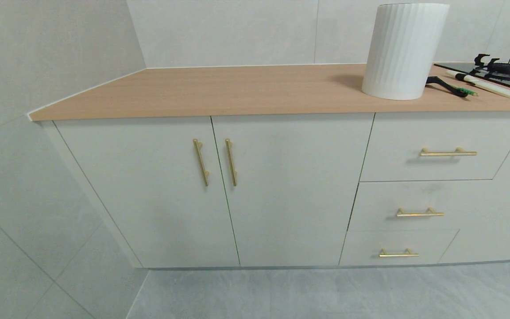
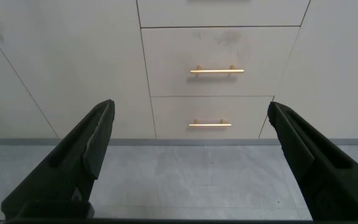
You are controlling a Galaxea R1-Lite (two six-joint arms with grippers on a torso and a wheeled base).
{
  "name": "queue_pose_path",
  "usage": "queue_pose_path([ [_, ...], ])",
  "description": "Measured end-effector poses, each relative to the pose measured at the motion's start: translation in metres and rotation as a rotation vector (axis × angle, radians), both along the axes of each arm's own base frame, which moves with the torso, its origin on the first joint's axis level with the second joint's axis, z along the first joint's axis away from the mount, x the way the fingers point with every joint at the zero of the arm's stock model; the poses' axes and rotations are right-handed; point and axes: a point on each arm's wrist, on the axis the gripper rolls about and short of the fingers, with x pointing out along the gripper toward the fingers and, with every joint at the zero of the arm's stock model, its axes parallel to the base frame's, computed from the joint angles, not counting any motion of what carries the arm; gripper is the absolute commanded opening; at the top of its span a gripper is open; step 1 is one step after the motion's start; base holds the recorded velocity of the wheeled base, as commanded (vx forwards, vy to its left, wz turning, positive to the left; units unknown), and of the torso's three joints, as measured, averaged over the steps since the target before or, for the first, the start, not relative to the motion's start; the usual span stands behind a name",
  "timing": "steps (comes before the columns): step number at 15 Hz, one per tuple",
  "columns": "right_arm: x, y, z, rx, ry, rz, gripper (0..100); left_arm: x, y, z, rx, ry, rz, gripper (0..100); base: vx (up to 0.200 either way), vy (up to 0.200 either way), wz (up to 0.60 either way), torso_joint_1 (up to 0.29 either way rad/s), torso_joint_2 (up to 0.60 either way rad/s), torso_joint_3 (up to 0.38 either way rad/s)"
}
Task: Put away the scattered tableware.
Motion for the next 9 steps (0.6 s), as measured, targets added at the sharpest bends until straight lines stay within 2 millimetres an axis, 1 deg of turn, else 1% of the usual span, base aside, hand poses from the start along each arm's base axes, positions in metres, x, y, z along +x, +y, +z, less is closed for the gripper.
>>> queue_pose_path([
  [9, 0.0000, 0.0000, 0.0000, 0.000, 0.001, 0.000, 100, -0.0001, 0.0000, 0.0001, 0.024, 0.000, -0.001, 100, 0.000, 0.000, 0.00, 0.000, 0.00, 0.000],
])
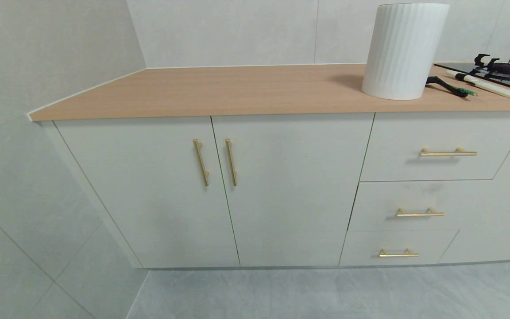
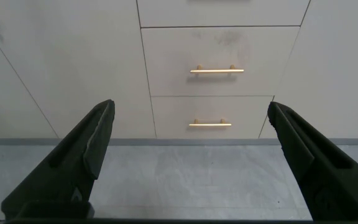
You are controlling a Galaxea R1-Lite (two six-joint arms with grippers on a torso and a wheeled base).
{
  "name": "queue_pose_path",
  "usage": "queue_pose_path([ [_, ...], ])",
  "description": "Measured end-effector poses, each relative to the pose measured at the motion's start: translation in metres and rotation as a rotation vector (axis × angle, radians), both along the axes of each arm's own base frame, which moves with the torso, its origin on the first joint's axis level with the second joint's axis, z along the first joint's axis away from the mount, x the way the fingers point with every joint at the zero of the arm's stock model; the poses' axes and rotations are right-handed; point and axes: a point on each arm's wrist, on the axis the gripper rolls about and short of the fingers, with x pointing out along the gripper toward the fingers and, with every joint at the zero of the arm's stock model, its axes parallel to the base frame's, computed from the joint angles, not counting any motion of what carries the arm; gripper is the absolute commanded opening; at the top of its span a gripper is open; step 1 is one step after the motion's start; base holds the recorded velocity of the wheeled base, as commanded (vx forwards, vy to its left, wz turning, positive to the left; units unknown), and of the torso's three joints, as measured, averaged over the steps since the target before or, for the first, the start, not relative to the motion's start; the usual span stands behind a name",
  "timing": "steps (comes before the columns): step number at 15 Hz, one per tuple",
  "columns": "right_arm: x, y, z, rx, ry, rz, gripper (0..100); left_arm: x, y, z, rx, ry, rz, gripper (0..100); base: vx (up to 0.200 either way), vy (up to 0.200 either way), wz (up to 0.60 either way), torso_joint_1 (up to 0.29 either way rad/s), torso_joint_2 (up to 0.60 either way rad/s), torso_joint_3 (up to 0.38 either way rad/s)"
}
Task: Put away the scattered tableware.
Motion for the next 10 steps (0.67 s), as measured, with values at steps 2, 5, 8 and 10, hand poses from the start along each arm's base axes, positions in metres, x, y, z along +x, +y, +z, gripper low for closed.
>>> queue_pose_path([
  [2, 0.0000, 0.0000, 0.0000, 0.000, 0.000, 0.000, 100, 0.0000, 0.0000, 0.0000, 0.001, 0.000, -0.001, 100, 0.000, -0.200, 0.00, 0.000, 0.00, 0.005],
  [5, 0.0000, 0.0000, 0.0000, 0.000, 0.001, 0.000, 100, 0.0000, 0.0000, -0.0002, -0.001, 0.001, -0.001, 100, 0.000, -0.200, 0.00, 0.007, 0.01, 0.005],
  [8, 0.0000, 0.0000, 0.0000, 0.000, 0.001, 0.000, 100, 0.0000, 0.0000, -0.0001, -0.003, 0.000, -0.001, 100, 0.000, -0.200, 0.00, 0.007, 0.00, 0.001],
  [10, 0.0000, 0.0000, 0.0000, 0.000, 0.001, 0.000, 100, 0.0000, 0.0000, 0.0000, -0.006, 0.000, 0.000, 100, 0.000, -0.100, 0.00, -0.004, 0.00, 0.009],
])
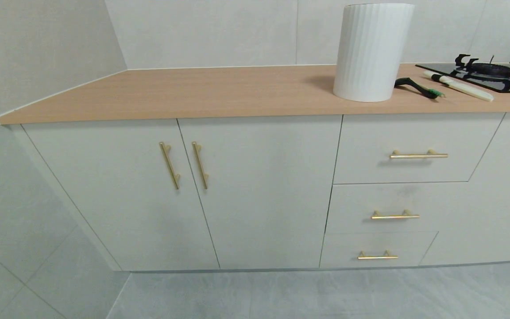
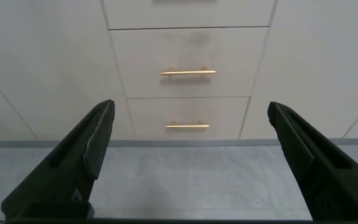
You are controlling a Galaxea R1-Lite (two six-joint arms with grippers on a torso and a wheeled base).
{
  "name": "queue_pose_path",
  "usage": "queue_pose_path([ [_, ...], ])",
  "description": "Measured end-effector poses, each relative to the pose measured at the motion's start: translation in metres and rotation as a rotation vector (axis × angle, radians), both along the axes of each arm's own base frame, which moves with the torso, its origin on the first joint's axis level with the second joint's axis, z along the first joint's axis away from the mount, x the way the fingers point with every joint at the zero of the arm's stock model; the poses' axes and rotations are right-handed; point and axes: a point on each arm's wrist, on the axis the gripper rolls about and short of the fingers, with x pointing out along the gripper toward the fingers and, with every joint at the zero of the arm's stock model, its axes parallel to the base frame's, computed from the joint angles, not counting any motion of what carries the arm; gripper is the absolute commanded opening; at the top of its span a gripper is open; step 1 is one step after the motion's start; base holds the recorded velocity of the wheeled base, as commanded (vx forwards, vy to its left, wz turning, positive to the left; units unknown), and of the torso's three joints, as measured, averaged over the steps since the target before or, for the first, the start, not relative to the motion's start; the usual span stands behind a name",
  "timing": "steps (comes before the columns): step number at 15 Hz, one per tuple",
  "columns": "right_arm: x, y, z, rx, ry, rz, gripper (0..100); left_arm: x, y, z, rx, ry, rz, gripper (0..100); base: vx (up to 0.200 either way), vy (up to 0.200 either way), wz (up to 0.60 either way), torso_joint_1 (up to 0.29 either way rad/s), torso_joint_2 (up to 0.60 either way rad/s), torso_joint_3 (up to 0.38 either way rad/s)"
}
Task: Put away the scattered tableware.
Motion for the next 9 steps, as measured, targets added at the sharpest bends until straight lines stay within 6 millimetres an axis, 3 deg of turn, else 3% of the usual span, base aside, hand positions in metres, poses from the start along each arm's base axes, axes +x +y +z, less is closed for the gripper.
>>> queue_pose_path([
  [9, 0.0000, 0.0000, 0.0001, 0.000, 0.000, 0.000, 100, 0.0000, 0.0000, -0.0002, -0.008, 0.001, 0.000, 100, 0.000, 0.000, 0.00, 0.000, 0.00, 0.000],
])
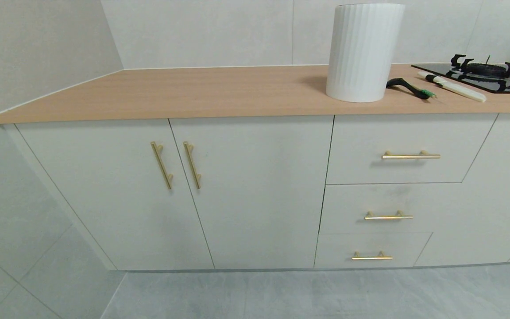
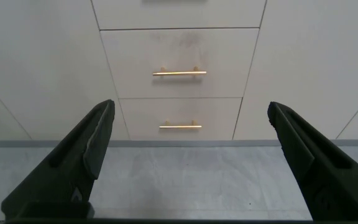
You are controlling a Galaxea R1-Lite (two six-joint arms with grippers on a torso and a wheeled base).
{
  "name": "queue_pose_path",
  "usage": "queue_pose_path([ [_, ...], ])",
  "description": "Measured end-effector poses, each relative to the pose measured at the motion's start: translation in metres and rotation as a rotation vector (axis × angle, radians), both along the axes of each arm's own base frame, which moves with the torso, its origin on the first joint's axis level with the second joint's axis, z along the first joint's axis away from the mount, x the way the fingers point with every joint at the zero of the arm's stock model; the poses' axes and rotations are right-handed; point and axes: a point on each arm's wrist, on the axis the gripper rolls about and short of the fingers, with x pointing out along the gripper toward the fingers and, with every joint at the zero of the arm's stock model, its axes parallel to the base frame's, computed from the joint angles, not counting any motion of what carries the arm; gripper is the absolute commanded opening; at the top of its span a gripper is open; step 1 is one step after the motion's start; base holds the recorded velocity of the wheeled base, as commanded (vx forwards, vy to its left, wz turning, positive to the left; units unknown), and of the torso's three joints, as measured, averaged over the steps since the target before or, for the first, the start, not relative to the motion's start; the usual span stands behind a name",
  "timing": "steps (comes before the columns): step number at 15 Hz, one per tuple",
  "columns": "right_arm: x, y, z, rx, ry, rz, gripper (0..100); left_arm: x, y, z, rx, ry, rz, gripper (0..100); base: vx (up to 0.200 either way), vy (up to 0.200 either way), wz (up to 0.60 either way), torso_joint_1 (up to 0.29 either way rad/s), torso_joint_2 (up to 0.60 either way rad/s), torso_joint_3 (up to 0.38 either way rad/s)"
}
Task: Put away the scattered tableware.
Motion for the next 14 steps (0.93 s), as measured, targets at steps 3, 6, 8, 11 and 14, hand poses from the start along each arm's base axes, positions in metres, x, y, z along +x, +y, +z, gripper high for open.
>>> queue_pose_path([
  [3, 0.0000, 0.0000, 0.0000, 0.000, 0.000, 0.000, 100, 0.0000, 0.0000, 0.0000, 0.001, 0.000, 0.000, 100, 0.000, 0.000, 0.00, 0.000, 0.00, 0.000],
  [6, 0.0000, 0.0000, 0.0000, 0.000, 0.000, 0.000, 100, 0.0000, 0.0000, 0.0001, 0.003, -0.001, 0.000, 100, 0.000, -0.200, 0.00, -0.001, 0.01, -0.001],
  [8, 0.0000, 0.0000, 0.0000, 0.000, 0.000, 0.000, 100, 0.0000, 0.0000, 0.0000, -0.001, 0.000, 0.000, 100, 0.000, 0.000, 0.00, 0.000, 0.00, 0.000],
  [11, 0.0000, 0.0000, 0.0000, 0.000, 0.000, 0.000, 100, 0.0000, 0.0000, 0.0000, -0.001, 0.000, 0.000, 100, 0.000, 0.000, 0.00, 0.000, 0.00, 0.000],
  [14, 0.0000, 0.0000, 0.0000, 0.000, 0.000, 0.001, 100, 0.0000, 0.0000, 0.0002, -0.001, -0.002, 0.000, 100, 0.000, 0.000, 0.00, 0.000, 0.00, 0.000],
])
